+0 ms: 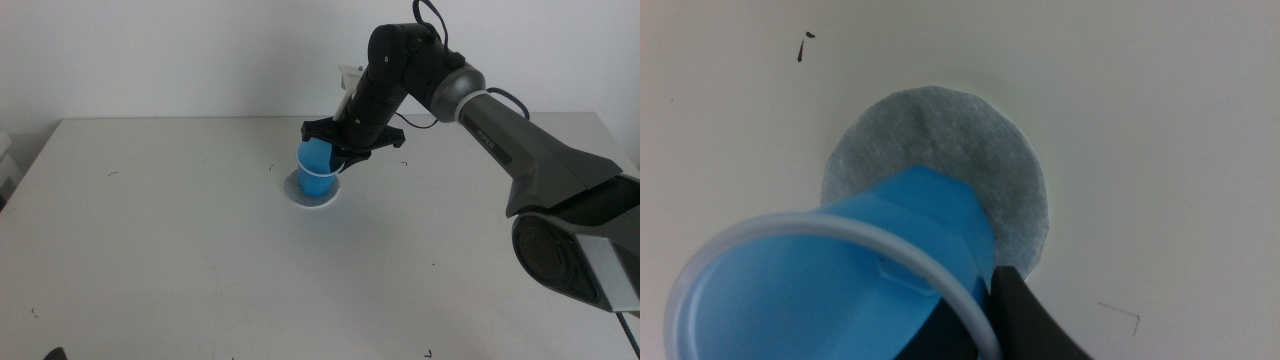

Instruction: Place an empty cup on a cup mat.

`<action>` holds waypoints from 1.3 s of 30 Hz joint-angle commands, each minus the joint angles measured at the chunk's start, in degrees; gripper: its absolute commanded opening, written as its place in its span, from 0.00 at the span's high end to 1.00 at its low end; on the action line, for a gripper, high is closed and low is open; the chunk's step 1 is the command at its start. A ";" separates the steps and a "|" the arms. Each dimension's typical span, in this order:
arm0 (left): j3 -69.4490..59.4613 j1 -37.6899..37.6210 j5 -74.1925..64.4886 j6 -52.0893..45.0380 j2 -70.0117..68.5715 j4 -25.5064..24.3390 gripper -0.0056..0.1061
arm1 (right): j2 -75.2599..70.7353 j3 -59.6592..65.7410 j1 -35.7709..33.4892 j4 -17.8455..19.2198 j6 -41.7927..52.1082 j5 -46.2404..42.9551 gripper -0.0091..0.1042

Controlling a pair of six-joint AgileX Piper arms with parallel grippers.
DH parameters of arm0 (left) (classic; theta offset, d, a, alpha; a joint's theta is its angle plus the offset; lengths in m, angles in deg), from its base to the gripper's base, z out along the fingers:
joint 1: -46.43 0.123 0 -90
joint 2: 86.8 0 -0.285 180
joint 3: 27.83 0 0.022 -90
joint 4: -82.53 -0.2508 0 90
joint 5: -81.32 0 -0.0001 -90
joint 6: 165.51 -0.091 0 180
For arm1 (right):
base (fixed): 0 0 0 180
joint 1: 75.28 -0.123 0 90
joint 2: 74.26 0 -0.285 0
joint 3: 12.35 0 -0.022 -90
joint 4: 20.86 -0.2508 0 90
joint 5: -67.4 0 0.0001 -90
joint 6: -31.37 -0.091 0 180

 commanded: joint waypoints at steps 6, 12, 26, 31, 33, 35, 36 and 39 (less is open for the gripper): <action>0.34 0.06 3.84 0.61 -0.36 -0.02 0.01 | -3.91 -1.96 -0.58 0.14 -0.24 -3.24 0.91; 0.34 0.06 3.84 0.61 -0.36 -0.02 0.01 | -3.36 -1.96 -0.65 -0.08 -0.24 -3.20 0.91; 0.34 0.06 3.84 0.61 -0.36 -0.02 0.01 | -3.36 -3.22 -0.65 0.16 1.33 -3.26 0.57; 0.34 0.06 3.84 0.61 -0.36 -0.02 0.01 | -3.41 -5.97 -0.60 0.16 1.33 -3.09 0.46; 0.34 0.06 3.84 0.61 -0.36 -0.02 0.01 | -3.41 -7.09 -0.60 0.22 1.27 -2.45 0.44; 0.34 0.06 3.84 0.61 -0.36 -0.02 0.01 | -3.41 -8.51 -0.60 0.45 1.27 -1.23 0.44; 0.34 0.06 3.84 0.61 -0.36 -0.02 0.01 | -3.59 -9.18 -0.67 0.57 1.27 -0.51 0.44; 0.34 0.06 3.84 0.61 -0.36 -0.02 0.01 | -5.12 -9.57 -0.61 0.82 1.27 0.97 0.44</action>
